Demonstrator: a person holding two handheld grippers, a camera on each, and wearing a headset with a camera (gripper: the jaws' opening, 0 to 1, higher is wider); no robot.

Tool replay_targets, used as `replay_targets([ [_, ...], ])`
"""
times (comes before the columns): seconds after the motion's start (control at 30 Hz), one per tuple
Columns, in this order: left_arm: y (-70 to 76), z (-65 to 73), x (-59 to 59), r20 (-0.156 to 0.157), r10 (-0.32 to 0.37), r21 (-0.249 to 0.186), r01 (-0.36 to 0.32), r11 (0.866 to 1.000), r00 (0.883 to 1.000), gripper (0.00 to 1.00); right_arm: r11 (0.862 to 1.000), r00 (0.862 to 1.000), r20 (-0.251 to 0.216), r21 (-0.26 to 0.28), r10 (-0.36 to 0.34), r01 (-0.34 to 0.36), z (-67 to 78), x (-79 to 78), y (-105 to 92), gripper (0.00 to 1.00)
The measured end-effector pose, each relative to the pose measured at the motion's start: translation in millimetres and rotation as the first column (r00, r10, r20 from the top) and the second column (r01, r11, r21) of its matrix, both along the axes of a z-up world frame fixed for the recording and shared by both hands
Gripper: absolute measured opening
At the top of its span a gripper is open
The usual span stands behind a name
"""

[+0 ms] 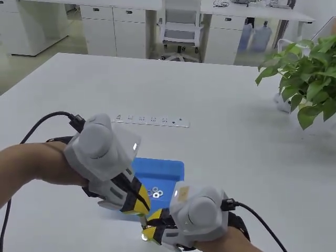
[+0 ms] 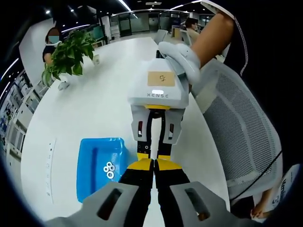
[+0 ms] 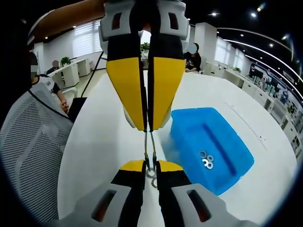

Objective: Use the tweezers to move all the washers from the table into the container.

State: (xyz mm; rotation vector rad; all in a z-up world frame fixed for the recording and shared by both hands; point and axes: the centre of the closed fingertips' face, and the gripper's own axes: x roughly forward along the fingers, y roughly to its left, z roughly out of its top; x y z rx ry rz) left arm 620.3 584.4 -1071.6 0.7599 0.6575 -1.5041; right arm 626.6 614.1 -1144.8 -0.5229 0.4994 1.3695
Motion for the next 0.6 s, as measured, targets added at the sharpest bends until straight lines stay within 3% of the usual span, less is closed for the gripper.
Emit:
replay_targets([
  [0.6, 2.9, -11.7, -5.0, -0.027, 0.0, 0.007, 0.0, 1.0, 1.0, 0.05, 1.0, 1.0, 0.001, -0.019, 0.015, -0.015, -11.4, -6.0, 2.1, 0.11],
])
